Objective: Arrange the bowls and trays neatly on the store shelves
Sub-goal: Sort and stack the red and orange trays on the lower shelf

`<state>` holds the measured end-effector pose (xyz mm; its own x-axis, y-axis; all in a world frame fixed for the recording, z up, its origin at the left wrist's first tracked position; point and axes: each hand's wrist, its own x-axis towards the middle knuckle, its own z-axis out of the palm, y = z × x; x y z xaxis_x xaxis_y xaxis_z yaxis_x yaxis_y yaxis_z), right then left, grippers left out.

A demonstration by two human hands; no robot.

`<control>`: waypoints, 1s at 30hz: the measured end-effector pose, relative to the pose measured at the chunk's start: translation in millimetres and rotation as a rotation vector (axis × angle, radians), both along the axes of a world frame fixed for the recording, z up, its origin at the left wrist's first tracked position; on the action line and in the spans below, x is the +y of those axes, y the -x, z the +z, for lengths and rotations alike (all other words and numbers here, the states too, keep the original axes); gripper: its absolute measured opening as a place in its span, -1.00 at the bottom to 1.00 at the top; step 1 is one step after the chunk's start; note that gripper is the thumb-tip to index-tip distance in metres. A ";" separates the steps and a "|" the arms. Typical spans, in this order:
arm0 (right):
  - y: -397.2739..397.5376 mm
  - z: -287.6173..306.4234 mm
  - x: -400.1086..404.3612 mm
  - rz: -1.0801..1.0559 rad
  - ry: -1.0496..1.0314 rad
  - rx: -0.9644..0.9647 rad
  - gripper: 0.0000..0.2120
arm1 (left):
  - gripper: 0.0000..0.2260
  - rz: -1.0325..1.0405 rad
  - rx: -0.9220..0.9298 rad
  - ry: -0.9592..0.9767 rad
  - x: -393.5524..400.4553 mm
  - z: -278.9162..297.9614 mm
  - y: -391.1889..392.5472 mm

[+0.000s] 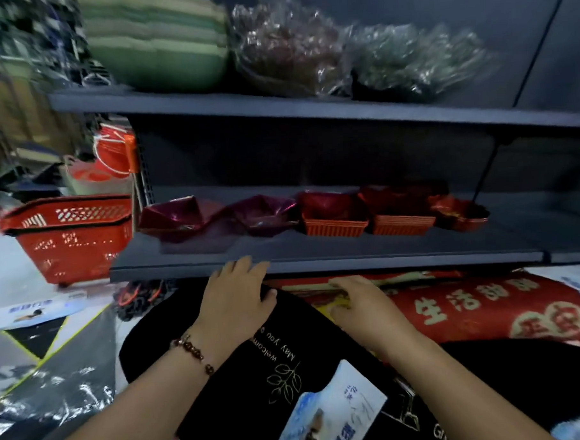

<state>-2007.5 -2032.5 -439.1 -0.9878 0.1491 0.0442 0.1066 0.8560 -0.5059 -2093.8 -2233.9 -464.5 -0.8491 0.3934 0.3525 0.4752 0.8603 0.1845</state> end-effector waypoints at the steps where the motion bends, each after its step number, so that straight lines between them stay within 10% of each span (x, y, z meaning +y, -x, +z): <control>1: -2.5 2.7 -1.4 0.011 -0.007 -0.002 -0.50 | -0.51 -0.008 0.021 -0.009 -0.7 8.1 -1.2; 10: 37.5 21.8 12.4 0.070 0.020 -0.101 -0.50 | -0.54 -0.007 0.068 -0.036 8.9 38.6 26.8; 30: 274.3 -85.9 34.4 0.107 0.010 0.411 -0.52 | -0.53 0.067 -0.141 -0.153 39.5 -35.3 189.9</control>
<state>-2281.7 -1998.1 -525.0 -0.8983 0.0492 0.4365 -0.1947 0.8462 -0.4961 -2283.7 -2194.4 -499.8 -0.9167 0.2857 0.2792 0.3781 0.8460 0.3758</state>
